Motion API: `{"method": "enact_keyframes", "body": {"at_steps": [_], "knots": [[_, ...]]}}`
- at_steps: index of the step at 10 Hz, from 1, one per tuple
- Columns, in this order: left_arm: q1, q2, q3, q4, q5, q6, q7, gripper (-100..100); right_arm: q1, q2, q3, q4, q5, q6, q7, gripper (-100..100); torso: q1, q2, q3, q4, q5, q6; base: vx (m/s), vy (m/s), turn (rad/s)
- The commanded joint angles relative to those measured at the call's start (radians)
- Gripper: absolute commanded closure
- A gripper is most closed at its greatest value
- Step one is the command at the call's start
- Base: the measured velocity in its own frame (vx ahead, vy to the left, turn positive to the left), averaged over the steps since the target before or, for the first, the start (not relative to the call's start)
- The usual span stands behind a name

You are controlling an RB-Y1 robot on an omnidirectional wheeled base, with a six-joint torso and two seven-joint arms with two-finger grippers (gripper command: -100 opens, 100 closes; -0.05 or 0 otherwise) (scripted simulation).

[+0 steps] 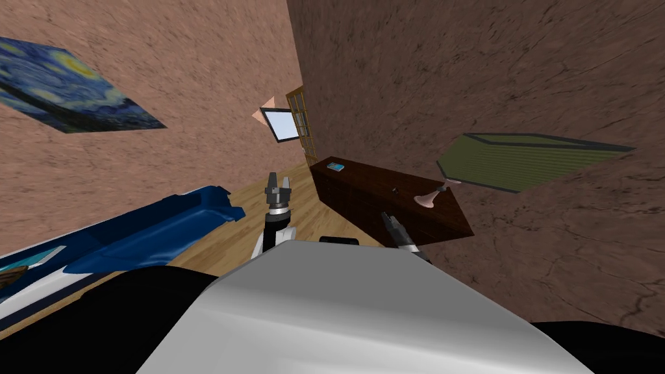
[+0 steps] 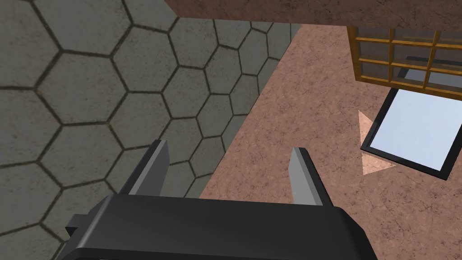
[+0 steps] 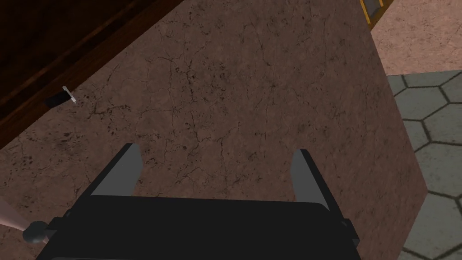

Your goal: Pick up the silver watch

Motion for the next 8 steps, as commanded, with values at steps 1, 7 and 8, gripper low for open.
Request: {"method": "enact_keyframes", "body": {"at_steps": [1, 7, 8], "knots": [[0.000, 0.000, 0.000, 0.000, 0.000, 0.000, 0.000, 0, 0.015, -0.003, -0.001, 0.018, 0.037, 0.010, 0.024, -100, 0.000, 0.000, 0.000, 0.000, 0.000, 0.000, 0.003, 0.033, 0.070], [0.000, 0.000, 0.000, 0.000, 0.000, 0.000, 0.000, 0, 0.144, -0.065, -0.041, 0.080, 0.203, 0.081, 0.123, -100, -0.001, -0.002, -0.001, 0.000, 0.000, 0.000, 0.024, 0.035, 0.101], [0.000, 0.000, 0.000, 0.000, 0.000, 0.000, 0.000, 0, 0.190, -0.087, -0.057, 0.102, 0.236, 0.108, 0.157, -100, -0.001, -0.002, -0.001, 0.000, 0.000, 0.000, 0.045, 0.029, 0.154]]}}
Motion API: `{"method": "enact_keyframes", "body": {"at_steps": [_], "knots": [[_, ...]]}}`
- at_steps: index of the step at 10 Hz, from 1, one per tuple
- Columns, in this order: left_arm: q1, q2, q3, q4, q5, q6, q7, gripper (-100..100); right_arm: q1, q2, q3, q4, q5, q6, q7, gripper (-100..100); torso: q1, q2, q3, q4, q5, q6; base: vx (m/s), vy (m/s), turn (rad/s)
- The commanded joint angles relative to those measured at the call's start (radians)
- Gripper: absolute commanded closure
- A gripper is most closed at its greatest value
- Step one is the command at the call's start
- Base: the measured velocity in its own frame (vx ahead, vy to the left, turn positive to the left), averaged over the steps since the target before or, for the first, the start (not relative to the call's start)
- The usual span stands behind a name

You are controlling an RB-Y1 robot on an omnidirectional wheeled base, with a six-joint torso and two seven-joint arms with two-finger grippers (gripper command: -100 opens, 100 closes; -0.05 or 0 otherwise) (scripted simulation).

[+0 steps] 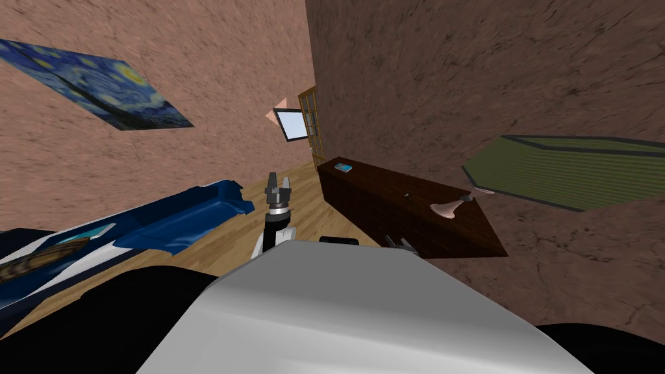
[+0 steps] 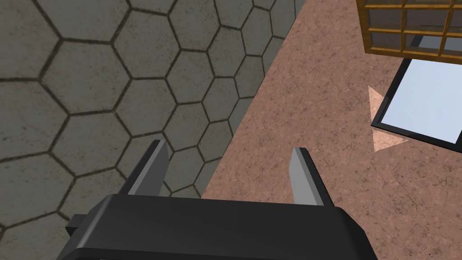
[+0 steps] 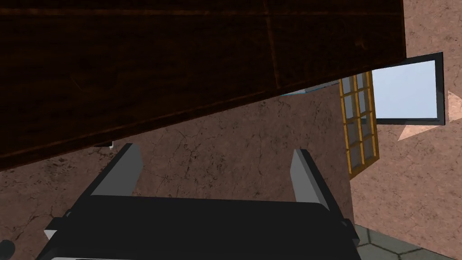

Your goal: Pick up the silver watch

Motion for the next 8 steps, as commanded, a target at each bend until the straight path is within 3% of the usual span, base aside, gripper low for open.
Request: {"method": "enact_keyframes", "body": {"at_steps": [1, 2, 3, 4, 5, 8], "knots": [[0.000, 0.000, 0.000, 0.000, 0.000, 0.000, 0.000, 0, 0.037, -0.024, -0.005, -0.025, 0.045, 0.037, 0.008, -100, 0.000, 0.000, 0.000, 0.000, 0.000, 0.000, 0.045, 0.027, 0.083], [0.000, 0.000, 0.000, 0.000, 0.000, 0.000, 0.000, 0, 0.072, -0.048, -0.022, -0.004, 0.077, 0.065, 0.042, -100, 0.000, 0.000, 0.000, 0.000, 0.000, 0.000, 0.053, 0.048, 0.171], [0.000, 0.000, 0.000, 0.000, 0.000, 0.000, 0.000, 0, 0.084, -0.048, -0.022, -0.004, 0.104, 0.065, 0.042, -100, 0.001, -0.001, 0.000, 0.000, 0.000, 0.000, 0.046, 0.031, 0.090], [0.000, 0.000, 0.000, 0.000, 0.000, 0.000, 0.000, 0, 0.127, -0.072, -0.039, 0.017, 0.137, 0.093, 0.076, -100, 0.001, 0.000, 0.000, 0.000, 0.000, 0.000, 0.054, 0.027, 0.175], [0.000, 0.000, 0.000, 0.000, 0.000, 0.000, 0.000, 0, 0.132, -0.072, -0.039, 0.017, 0.162, 0.093, 0.076, -100, 0.000, -0.001, 0.000, 0.000, 0.000, 0.000, 0.051, 0.019, 0.090], [0.000, 0.000, 0.000, 0.000, 0.000, 0.000, 0.000, 0, 0.215, -0.123, -0.074, 0.058, 0.251, 0.150, 0.142, -100, 0.000, -0.002, -0.001, 0.000, 0.000, 0.000, 0.072, 0.034, 0.153]]}}
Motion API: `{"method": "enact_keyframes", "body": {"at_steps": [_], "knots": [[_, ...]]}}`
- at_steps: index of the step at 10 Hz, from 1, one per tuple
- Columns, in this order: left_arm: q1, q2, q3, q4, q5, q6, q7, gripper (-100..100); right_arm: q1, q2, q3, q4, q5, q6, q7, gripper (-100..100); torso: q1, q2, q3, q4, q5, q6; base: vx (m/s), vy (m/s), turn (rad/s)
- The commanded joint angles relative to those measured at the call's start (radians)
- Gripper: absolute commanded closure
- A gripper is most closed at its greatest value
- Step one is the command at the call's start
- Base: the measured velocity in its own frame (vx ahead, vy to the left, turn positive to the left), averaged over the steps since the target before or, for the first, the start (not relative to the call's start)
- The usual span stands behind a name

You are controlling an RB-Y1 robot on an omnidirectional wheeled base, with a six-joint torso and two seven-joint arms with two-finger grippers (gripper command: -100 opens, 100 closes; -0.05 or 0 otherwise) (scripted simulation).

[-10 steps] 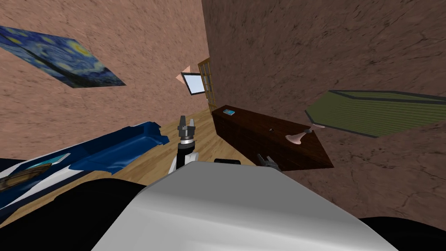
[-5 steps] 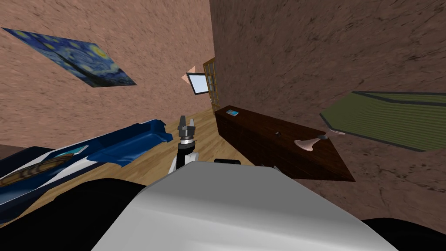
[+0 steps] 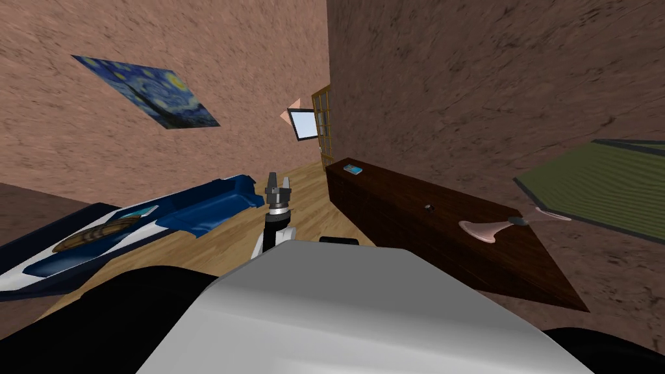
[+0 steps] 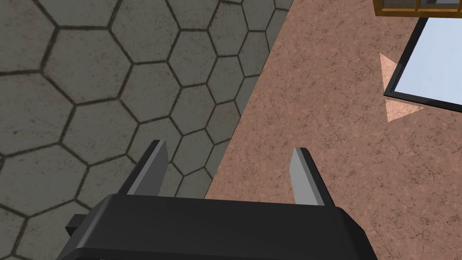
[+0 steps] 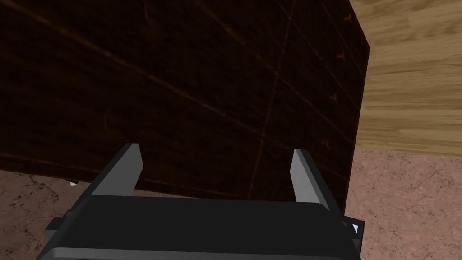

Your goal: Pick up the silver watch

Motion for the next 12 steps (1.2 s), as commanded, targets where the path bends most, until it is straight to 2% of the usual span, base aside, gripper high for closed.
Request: {"method": "enact_keyframes", "body": {"at_steps": [1, 2, 3, 4, 5, 6, 7, 8, 9, 10, 11, 12], "knots": [[0.000, 0.000, 0.000, 0.000, 0.000, 0.000, 0.000, 0, 0.050, -0.003, -0.007, -0.012, 0.050, 0.019, 0.023, -100, 0.000, 0.000, 0.000, 0.000, 0.000, 0.000, 0.057, 0.022, 0.092], [0.000, 0.000, 0.000, 0.000, 0.000, 0.000, 0.000, 0, 0.082, -0.028, -0.025, 0.008, 0.079, 0.048, 0.055, -100, 0.000, 0.001, 0.000, 0.000, 0.000, 0.001, 0.069, 0.018, 0.191], [0.000, 0.000, 0.000, 0.000, 0.000, 0.000, 0.000, 0, 0.103, -0.028, -0.025, 0.008, 0.114, 0.048, 0.055, -100, -0.001, 0.000, 0.000, 0.000, 0.000, 0.000, 0.056, 0.007, 0.107], [0.000, 0.000, 0.000, 0.000, 0.000, 0.000, 0.000, 0, 0.141, -0.052, -0.043, 0.027, 0.144, 0.076, 0.087, -100, -0.001, 0.001, 0.000, 0.000, 0.000, 0.001, 0.080, 0.014, 0.205], [0.000, 0.000, 0.000, 0.000, 0.000, 0.000, 0.000, 0, 0.151, -0.052, -0.043, 0.027, 0.170, 0.076, 0.087, -100, -0.001, 0.000, 0.000, 0.000, 0.000, 0.000, 0.077, 0.012, 0.082], [0.000, 0.000, 0.000, 0.000, 0.000, 0.000, 0.000, 0, 0.197, -0.076, -0.060, 0.045, 0.199, 0.105, 0.117, -100, -0.001, 0.000, 0.000, 0.000, 0.000, 0.001, 0.087, 0.035, 0.208], [0.000, 0.000, 0.000, 0.000, 0.000, 0.000, 0.000, 0, 0.197, -0.076, -0.060, 0.045, 0.229, 0.105, 0.117, -100, 0.000, -0.001, -0.001, 0.000, 0.000, 0.000, 0.075, 0.021, 0.102], [0.000, 0.000, 0.000, 0.000, 0.000, 0.000, 0.000, 0, 0.238, -0.099, -0.077, 0.061, 0.257, 0.132, 0.145, -100, 0.000, 0.000, 0.000, 0.000, 0.000, 0.001, 0.095, 0.018, 0.171], [0.000, 0.000, 0.000, 0.000, 0.000, 0.000, 0.000, 0, 0.241, -0.099, -0.077, 0.061, 0.286, 0.132, 0.145, -100, -0.001, -0.001, -0.001, 0.000, 0.000, 0.000, 0.079, 0.010, 0.096], [0.000, 0.000, 0.000, 0.000, 0.000, 0.000, 0.000, 0, 0.276, -0.121, -0.092, 0.077, 0.319, 0.159, 0.172, -100, -0.001, -0.001, -0.001, 0.000, 0.000, 0.001, 0.101, 0.017, 0.230], [0.000, 0.000, 0.000, 0.000, 0.000, 0.000, 0.000, 0, 0.284, -0.121, -0.092, 0.077, 0.340, 0.159, 0.172, -100, -0.001, -0.002, -0.001, 0.000, 0.000, 0.000, 0.087, 0.013, 0.097], [0.000, 0.000, 0.000, 0.000, 0.000, 0.000, 0.000, 0, 0.323, -0.141, -0.106, 0.091, 0.372, 0.185, 0.197, -100, 0.000, -0.001, -0.001, 0.000, 0.000, 0.001, 0.091, 0.028, 0.185]]}}
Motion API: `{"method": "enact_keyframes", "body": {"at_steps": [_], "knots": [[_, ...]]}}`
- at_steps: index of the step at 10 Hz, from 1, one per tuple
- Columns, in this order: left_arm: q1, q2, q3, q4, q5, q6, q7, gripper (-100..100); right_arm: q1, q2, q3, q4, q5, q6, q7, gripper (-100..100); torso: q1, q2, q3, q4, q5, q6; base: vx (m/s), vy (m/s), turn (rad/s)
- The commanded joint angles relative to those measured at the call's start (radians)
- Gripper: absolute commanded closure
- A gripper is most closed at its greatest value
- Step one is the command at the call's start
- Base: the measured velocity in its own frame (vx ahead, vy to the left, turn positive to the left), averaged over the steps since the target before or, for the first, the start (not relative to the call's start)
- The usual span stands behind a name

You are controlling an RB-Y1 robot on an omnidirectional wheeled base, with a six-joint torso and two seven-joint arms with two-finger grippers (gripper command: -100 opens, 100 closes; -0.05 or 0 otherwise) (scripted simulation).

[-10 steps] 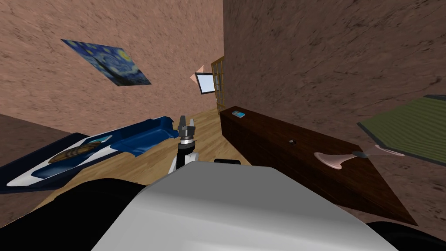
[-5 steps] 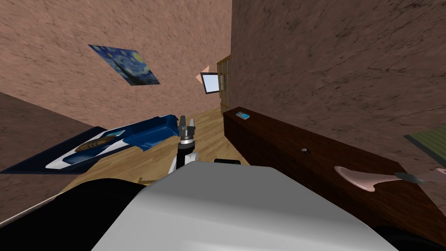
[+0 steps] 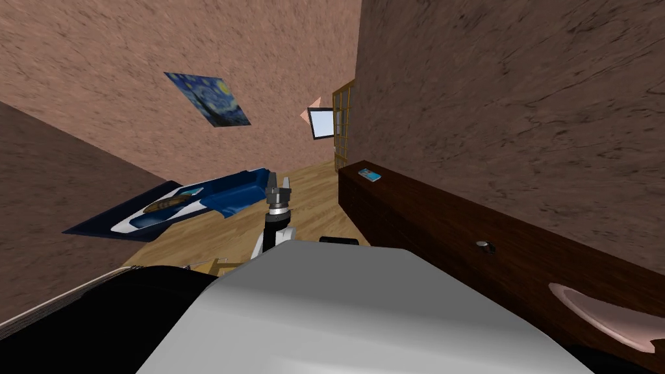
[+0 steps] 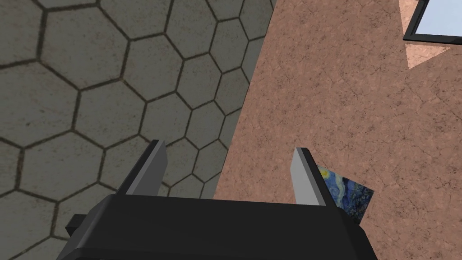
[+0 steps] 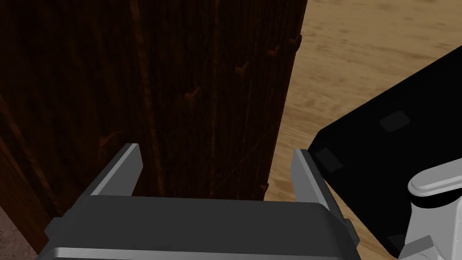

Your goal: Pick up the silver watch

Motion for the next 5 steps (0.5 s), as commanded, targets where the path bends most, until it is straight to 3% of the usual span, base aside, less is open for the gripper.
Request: {"method": "enact_keyframes", "body": {"at_steps": [1, 2, 5], "knots": [[0.000, 0.000, 0.000, 0.000, 0.000, 0.000, 0.000, 0, 0.023, -0.009, -0.011, 0.007, 0.038, 0.009, 0.018, -100, 0.000, 0.000, 0.000, 0.000, 0.000, 0.000, 0.078, 0.010, 0.079], [0.000, 0.000, 0.000, 0.000, 0.000, 0.000, 0.000, 0, 0.059, -0.027, -0.024, 0.019, 0.075, 0.033, 0.041, -100, -0.001, 0.001, 0.000, 0.000, 0.000, 0.001, 0.097, 0.000, 0.183], [0.000, 0.000, 0.000, 0.000, 0.000, 0.000, 0.000, 0, 0.093, -0.045, -0.035, 0.031, 0.134, 0.056, 0.063, -100, -0.002, 0.000, 0.000, 0.000, 0.000, 0.000, 0.088, -0.006, 0.121]]}}
